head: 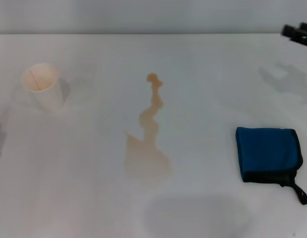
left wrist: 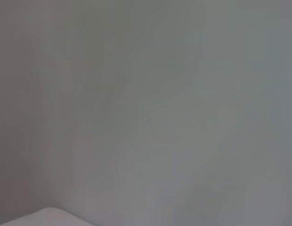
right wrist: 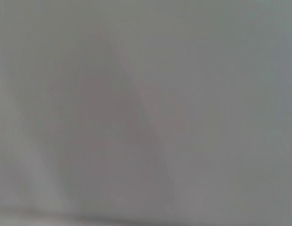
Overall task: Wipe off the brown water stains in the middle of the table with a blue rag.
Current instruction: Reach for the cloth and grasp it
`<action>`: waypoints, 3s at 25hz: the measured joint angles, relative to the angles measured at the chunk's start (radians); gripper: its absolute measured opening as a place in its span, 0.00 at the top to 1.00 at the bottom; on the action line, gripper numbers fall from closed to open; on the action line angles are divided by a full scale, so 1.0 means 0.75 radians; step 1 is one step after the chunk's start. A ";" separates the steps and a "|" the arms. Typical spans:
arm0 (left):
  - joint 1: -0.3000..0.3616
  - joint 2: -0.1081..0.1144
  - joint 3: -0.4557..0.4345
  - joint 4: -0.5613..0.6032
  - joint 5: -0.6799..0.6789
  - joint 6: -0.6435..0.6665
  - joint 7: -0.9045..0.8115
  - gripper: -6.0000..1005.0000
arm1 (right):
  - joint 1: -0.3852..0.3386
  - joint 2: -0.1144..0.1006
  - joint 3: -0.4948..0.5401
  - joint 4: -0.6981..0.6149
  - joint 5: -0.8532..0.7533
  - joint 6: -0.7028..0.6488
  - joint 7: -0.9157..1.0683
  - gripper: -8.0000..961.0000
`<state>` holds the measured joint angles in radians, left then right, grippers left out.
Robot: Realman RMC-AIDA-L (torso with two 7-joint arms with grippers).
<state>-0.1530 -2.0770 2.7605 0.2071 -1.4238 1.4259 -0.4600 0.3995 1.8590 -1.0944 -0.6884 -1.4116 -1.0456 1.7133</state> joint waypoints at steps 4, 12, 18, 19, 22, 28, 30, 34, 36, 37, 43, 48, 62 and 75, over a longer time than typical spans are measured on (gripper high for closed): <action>-0.030 0.000 0.000 -0.016 -0.001 -0.033 0.005 0.12 | 0.179 -0.102 -0.004 -0.011 -0.332 -0.214 0.279 0.28; -0.065 0.000 0.003 -0.036 -0.001 -0.087 0.008 0.12 | 0.403 -0.126 0.000 -0.223 -0.956 -0.531 0.722 0.28; -0.082 0.000 0.003 -0.061 -0.002 -0.090 0.009 0.12 | 0.532 -0.095 0.005 -0.420 -1.271 -0.850 0.916 0.28; -0.086 0.000 0.003 -0.063 -0.003 -0.091 0.009 0.12 | 0.555 -0.082 0.005 -0.450 -1.338 -0.904 0.939 0.28; -0.092 0.000 0.003 -0.068 -0.003 -0.091 0.009 0.12 | 0.593 -0.033 0.005 -0.521 -1.488 -1.011 0.980 0.28; -0.111 0.000 0.003 -0.074 -0.004 -0.091 0.006 0.12 | 0.606 0.143 0.000 -0.701 -1.815 -1.131 1.060 0.28; -0.114 0.000 0.003 -0.074 -0.004 -0.091 0.003 0.12 | 0.596 0.187 -0.002 -0.744 -1.876 -1.151 1.120 0.28; -0.119 0.000 0.003 -0.074 -0.004 -0.083 0.002 0.12 | 0.561 0.211 -0.015 -0.763 -1.857 -1.168 1.294 0.28; -0.125 0.001 0.003 -0.075 -0.005 -0.083 0.002 0.12 | 0.532 0.219 -0.021 -0.767 -1.842 -1.171 1.347 0.28; -0.130 0.002 0.003 -0.075 -0.006 -0.083 0.002 0.12 | 0.517 0.222 -0.025 -0.769 -1.836 -1.171 1.372 0.28; -0.161 0.004 -0.009 -0.078 -0.010 -0.088 0.000 0.12 | 0.438 0.224 0.018 -0.751 -1.695 -1.128 1.431 0.29; -0.188 0.004 -0.011 -0.109 -0.010 -0.090 0.000 0.12 | 0.427 0.224 0.033 -0.694 -1.675 -1.056 1.432 0.29; -0.212 0.004 -0.012 -0.126 -0.010 -0.093 0.000 0.12 | 0.356 0.212 -0.189 -0.649 -1.689 -0.831 1.415 0.29; -0.215 0.003 -0.012 -0.125 -0.010 -0.113 0.000 0.12 | 0.271 0.215 -0.517 -0.691 -1.685 -0.677 1.393 0.29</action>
<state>-0.3145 -2.0750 2.7519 0.1131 -1.4311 1.3411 -0.4602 0.6030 2.0199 -1.4819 -1.2070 -2.6754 -1.5532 2.7580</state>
